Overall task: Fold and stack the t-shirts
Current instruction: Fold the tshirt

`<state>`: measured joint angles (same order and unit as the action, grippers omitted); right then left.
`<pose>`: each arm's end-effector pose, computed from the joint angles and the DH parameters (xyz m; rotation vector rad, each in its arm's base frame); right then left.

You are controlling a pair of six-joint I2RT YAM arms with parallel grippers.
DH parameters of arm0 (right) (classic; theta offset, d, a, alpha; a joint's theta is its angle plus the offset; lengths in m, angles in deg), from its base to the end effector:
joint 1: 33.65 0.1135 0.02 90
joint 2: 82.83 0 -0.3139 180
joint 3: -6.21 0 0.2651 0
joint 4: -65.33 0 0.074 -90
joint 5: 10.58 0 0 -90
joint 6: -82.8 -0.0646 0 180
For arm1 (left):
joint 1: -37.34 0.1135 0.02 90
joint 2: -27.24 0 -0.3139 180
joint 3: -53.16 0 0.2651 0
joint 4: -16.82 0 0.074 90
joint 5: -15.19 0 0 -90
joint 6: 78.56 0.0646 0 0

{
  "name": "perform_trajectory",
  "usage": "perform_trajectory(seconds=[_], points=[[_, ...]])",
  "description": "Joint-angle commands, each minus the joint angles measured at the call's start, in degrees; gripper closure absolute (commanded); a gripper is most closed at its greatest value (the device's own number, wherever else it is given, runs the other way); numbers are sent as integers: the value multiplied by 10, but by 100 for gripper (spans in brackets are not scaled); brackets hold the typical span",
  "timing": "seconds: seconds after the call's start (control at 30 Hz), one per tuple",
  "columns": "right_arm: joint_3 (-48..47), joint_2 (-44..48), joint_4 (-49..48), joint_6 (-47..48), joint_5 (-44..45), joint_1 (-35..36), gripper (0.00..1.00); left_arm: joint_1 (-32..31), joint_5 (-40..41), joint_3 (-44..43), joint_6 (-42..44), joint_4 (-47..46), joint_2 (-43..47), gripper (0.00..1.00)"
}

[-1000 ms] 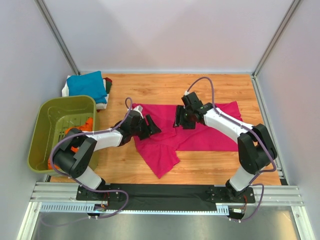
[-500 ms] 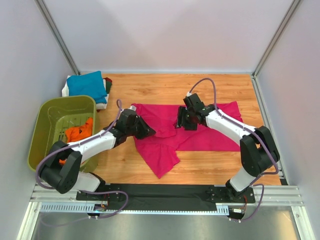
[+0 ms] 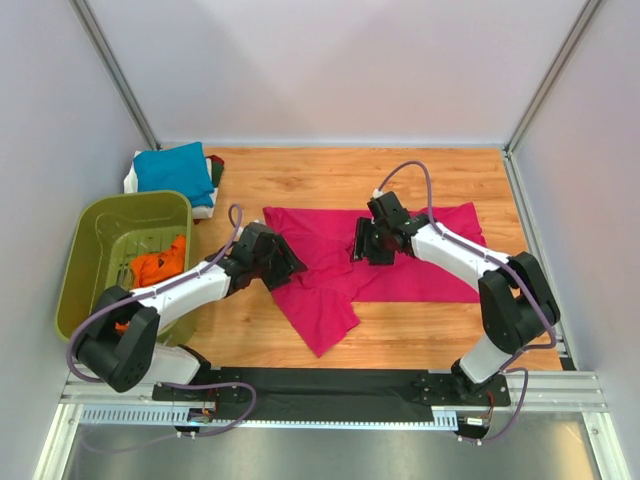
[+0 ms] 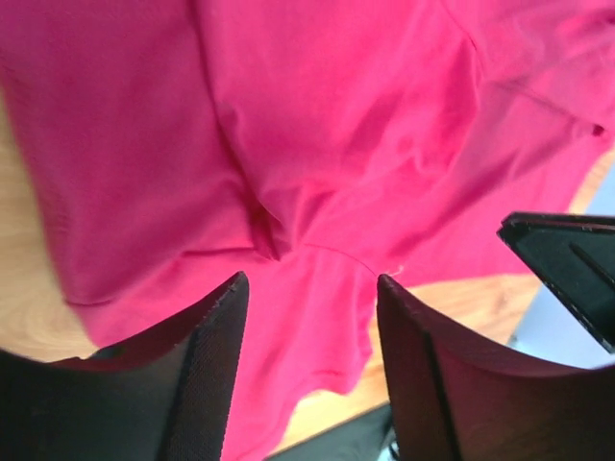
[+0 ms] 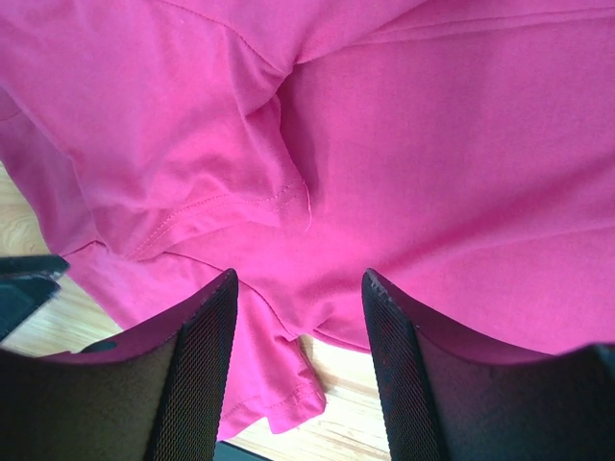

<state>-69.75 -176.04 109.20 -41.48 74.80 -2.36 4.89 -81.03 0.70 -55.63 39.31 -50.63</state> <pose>0.3029 0.1902 0.2271 0.0428 2.7217 0.4718 0.2377 -0.1594 0.2041 -0.7258 2.5126 -0.8600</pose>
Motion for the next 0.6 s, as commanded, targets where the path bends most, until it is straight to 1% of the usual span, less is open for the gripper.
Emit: perform_trajectory(seconds=[0.0,0.03,0.1,0.23,0.27,0.47,0.57], points=[[14,15,-52,16,-20,-3,44,-3,51,-9,69,-9,24,33],[13,11,-56,22,-26,-2,44,-3,46,-5,76,-14,22,30],[12,-4,-73,28,-35,-3,46,-6,18,-1,78,-39,10,30],[12,-27,-107,33,-64,-2,52,-18,2,7,76,-75,-17,30],[9,-36,-114,34,-67,-2,52,-20,-3,8,78,-83,-27,30],[0,-72,-108,40,-66,-1,53,-24,17,-2,88,-85,-49,33],[-1,-81,-113,39,-68,-1,56,-24,16,-4,88,-90,-55,35]])
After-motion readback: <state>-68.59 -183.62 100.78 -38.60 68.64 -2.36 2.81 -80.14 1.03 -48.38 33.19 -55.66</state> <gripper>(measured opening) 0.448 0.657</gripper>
